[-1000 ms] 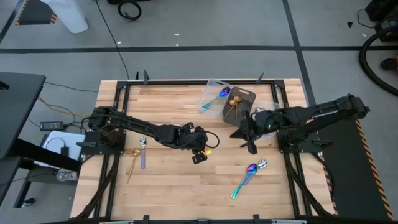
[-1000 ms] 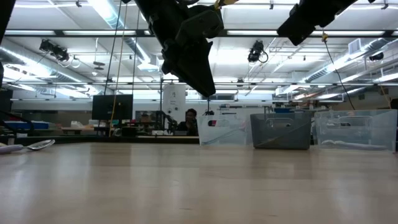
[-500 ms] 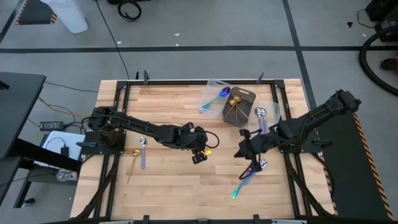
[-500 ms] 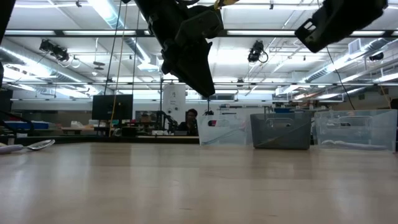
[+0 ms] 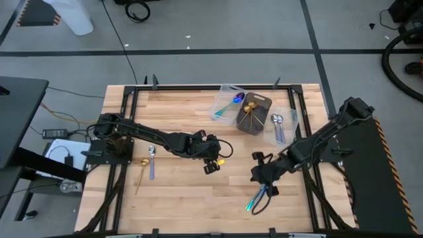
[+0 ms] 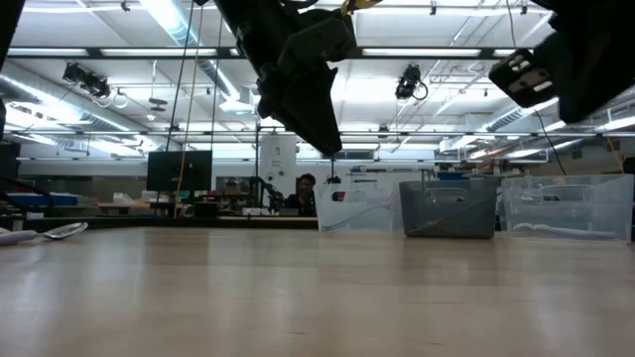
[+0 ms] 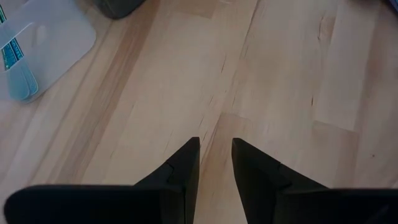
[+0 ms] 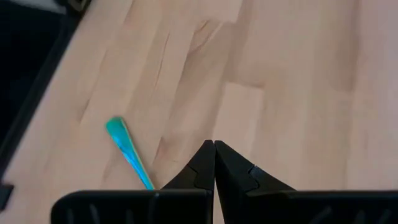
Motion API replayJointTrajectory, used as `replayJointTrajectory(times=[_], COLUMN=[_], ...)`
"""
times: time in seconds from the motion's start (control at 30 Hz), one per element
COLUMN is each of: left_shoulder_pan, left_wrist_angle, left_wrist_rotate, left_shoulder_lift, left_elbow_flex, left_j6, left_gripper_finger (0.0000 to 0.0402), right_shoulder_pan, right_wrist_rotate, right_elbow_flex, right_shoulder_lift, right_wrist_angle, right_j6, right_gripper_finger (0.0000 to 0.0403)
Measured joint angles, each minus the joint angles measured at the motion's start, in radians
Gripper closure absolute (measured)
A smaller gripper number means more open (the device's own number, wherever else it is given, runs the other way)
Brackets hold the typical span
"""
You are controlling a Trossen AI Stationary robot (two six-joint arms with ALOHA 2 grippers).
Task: Sort silverware by color (type)
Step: Put the blue spoon into the left transparent bin
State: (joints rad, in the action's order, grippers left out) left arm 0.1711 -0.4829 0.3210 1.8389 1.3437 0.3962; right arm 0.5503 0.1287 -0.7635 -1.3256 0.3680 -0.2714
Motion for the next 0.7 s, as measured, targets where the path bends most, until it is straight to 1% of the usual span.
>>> replayJointTrajectory(times=[0.17,0.3,0.4,0.6,0.7], left_shoulder_pan=[0.000,0.000,0.000,0.000,0.000], left_wrist_angle=[-0.002,-0.002,-0.004,-0.004,-0.008], left_wrist_rotate=[0.000,0.000,0.000,0.000,0.000], left_shoulder_lift=[0.000,0.000,0.000,0.000,0.000], left_elbow_flex=[0.000,0.000,0.000,0.000,0.000], left_j6=[-0.020,-0.023,-0.023,-0.023,-0.023], left_gripper_finger=[0.0299,0.0299,0.0299,0.0299,0.0299], right_shoulder_pan=[0.037,0.065,0.088,0.128,0.142], right_wrist_rotate=[-0.025,-0.050,-0.051,-0.045,-0.044], right_elbow_flex=[0.000,0.000,-0.007,-0.046,-0.051], right_shoulder_lift=[-0.091,-0.155,-0.197,-0.263,-0.297], right_wrist_angle=[-0.020,-0.066,-0.093,-0.077,-0.079], right_j6=[0.017,0.035,0.032,0.038,0.038], right_gripper_finger=[0.0386,0.0369,0.0342,0.0271,0.0245])
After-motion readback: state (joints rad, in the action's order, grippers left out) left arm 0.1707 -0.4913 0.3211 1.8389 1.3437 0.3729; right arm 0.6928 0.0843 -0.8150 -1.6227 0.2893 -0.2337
